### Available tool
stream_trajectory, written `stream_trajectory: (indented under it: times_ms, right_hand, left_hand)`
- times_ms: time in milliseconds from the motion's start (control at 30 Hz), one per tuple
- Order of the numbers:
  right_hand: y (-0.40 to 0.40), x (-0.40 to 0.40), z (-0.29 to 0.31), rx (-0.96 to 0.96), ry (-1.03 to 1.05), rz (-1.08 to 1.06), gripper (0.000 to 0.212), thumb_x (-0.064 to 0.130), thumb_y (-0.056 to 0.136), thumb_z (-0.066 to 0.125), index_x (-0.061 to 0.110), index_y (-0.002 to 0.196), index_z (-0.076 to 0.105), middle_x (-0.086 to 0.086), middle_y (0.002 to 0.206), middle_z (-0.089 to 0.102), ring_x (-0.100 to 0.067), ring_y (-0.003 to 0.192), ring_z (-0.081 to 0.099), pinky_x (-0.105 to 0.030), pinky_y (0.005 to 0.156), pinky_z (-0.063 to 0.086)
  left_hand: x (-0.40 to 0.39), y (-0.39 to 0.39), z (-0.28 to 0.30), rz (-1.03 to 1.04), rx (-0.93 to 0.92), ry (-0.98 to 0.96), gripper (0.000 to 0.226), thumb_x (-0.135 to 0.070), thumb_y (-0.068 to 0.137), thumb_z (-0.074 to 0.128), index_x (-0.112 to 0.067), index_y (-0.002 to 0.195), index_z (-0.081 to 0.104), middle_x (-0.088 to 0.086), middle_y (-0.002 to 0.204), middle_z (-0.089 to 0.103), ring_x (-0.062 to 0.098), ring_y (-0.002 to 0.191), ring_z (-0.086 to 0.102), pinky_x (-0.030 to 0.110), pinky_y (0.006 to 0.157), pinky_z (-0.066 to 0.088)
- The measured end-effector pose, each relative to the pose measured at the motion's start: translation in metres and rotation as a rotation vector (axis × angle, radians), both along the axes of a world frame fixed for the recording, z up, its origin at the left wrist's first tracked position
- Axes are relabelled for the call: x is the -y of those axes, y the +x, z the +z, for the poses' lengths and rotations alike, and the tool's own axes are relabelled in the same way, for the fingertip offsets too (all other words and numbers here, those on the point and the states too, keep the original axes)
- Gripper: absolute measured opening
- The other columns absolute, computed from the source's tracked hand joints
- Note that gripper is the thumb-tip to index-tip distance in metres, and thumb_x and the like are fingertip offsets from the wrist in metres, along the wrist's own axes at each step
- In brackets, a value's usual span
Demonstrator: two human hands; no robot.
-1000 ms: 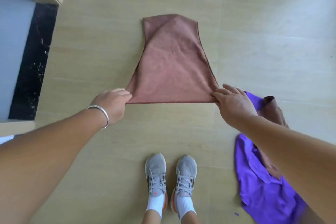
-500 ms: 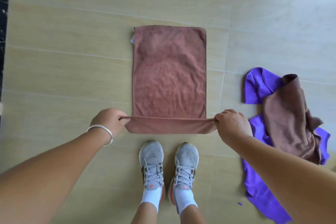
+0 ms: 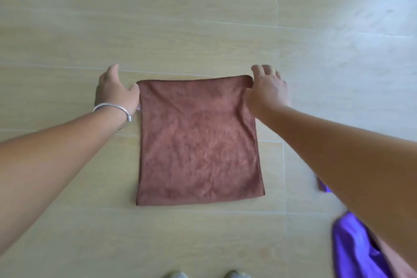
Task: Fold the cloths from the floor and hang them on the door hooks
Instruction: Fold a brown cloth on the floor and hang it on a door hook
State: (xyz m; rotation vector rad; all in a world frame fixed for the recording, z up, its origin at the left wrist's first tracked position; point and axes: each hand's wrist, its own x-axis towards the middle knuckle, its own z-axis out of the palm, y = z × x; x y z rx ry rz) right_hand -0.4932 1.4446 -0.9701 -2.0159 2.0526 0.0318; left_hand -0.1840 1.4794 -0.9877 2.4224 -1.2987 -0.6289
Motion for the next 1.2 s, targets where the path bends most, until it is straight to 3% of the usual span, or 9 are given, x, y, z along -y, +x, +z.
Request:
stream_trajectory:
  times_ms: [133, 200, 267, 433, 600, 667, 767, 967, 1200]
  right_hand:
    - [0.013, -0.069, -0.072, -0.012, 0.131, 0.391, 0.066, 0.038, 0.091, 0.049, 0.027, 0.149, 0.021, -0.003, 0.158, 0.018, -0.022, 0.146, 0.014, -0.042, 0.119, 0.015]
    - [0.0, -0.107, -0.101, -0.107, 0.218, 0.605, 0.073, 0.057, 0.091, 0.041, 0.028, 0.152, 0.015, -0.003, 0.162, 0.007, -0.022, 0.148, 0.003, -0.046, 0.12, 0.009]
    - [-0.021, -0.123, -0.122, -0.191, 0.213, 0.752, 0.079, 0.067, 0.088, 0.033, 0.025, 0.153, 0.017, -0.008, 0.162, 0.008, -0.027, 0.148, 0.007, -0.051, 0.118, 0.013]
    - [-0.031, -0.087, -0.131, -0.291, 0.133, 0.844, 0.081, 0.073, 0.088, 0.022, 0.027, 0.154, 0.012, -0.008, 0.162, 0.008, -0.026, 0.148, 0.01, -0.05, 0.117, 0.014]
    - [-0.014, -0.054, -0.121, -0.291, 0.121, 0.519, 0.073, 0.059, 0.094, 0.032, 0.023, 0.153, 0.01, -0.006, 0.162, 0.004, -0.023, 0.148, 0.002, -0.046, 0.119, 0.012]
    - [-0.013, -0.054, -0.12, -0.231, 0.118, 0.557, 0.071, 0.055, 0.095, 0.035, 0.021, 0.153, 0.013, -0.005, 0.162, 0.006, -0.021, 0.148, 0.003, -0.042, 0.12, 0.011]
    - [-0.021, -0.081, -0.125, -0.232, 0.097, 0.783, 0.079, 0.064, 0.09, 0.032, 0.017, 0.152, 0.022, -0.006, 0.161, 0.012, -0.021, 0.148, 0.011, -0.043, 0.12, 0.014]
    - [-0.046, -0.109, -0.134, -0.263, 0.069, 0.953, 0.097, 0.077, 0.082, 0.036, 0.009, 0.151, 0.027, -0.012, 0.159, 0.017, -0.027, 0.147, 0.016, -0.052, 0.117, 0.021]
    - [-0.051, -0.113, -0.13, -0.259, 0.023, 0.983, 0.065, 0.049, 0.095, 0.035, 0.008, 0.146, 0.039, -0.013, 0.154, 0.032, -0.033, 0.14, 0.033, -0.053, 0.109, 0.033]
  left_hand:
    - [-0.075, -0.045, -0.058, -0.588, 0.117, -0.03, 0.068, -0.041, 0.09, 0.054, -0.022, 0.151, 0.028, 0.01, 0.157, 0.026, 0.028, 0.141, 0.03, 0.045, 0.114, 0.028]
    - [-0.126, -0.055, -0.092, -0.806, 0.281, 0.045, 0.069, -0.058, 0.089, 0.039, -0.025, 0.15, 0.031, 0.009, 0.157, 0.027, 0.027, 0.142, 0.03, 0.053, 0.113, 0.027]
    - [-0.155, -0.052, -0.12, -0.905, 0.363, 0.106, 0.072, -0.066, 0.091, 0.022, -0.025, 0.149, 0.035, 0.01, 0.157, 0.027, 0.028, 0.143, 0.029, 0.057, 0.112, 0.024]
    - [-0.131, -0.038, -0.147, -0.957, 0.436, 0.044, 0.075, -0.067, 0.087, 0.03, -0.028, 0.15, 0.027, 0.01, 0.159, 0.022, 0.028, 0.145, 0.023, 0.058, 0.114, 0.016]
    - [-0.058, -0.046, -0.136, -0.835, 0.491, 0.129, 0.073, -0.068, 0.087, 0.027, -0.034, 0.152, 0.021, 0.007, 0.161, 0.014, 0.024, 0.148, 0.01, 0.055, 0.116, 0.007]
    - [-0.05, -0.05, -0.133, -0.837, 0.464, 0.097, 0.069, -0.063, 0.09, 0.031, -0.032, 0.151, 0.026, 0.007, 0.16, 0.019, 0.024, 0.147, 0.016, 0.056, 0.115, 0.013]
    - [-0.08, -0.049, -0.134, -0.97, 0.426, 0.005, 0.067, -0.06, 0.089, 0.032, -0.026, 0.147, 0.037, 0.008, 0.156, 0.03, 0.024, 0.143, 0.027, 0.057, 0.113, 0.023]
    - [-0.152, -0.02, -0.135, -1.031, 0.452, 0.004, 0.086, -0.07, 0.081, 0.039, -0.018, 0.149, 0.033, 0.01, 0.157, 0.026, 0.026, 0.144, 0.026, 0.056, 0.113, 0.023]
    - [-0.141, -0.011, -0.115, -1.079, 0.419, -0.024, 0.053, -0.029, 0.088, 0.038, -0.014, 0.135, 0.056, 0.011, 0.144, 0.048, 0.029, 0.13, 0.05, 0.048, 0.102, 0.044]
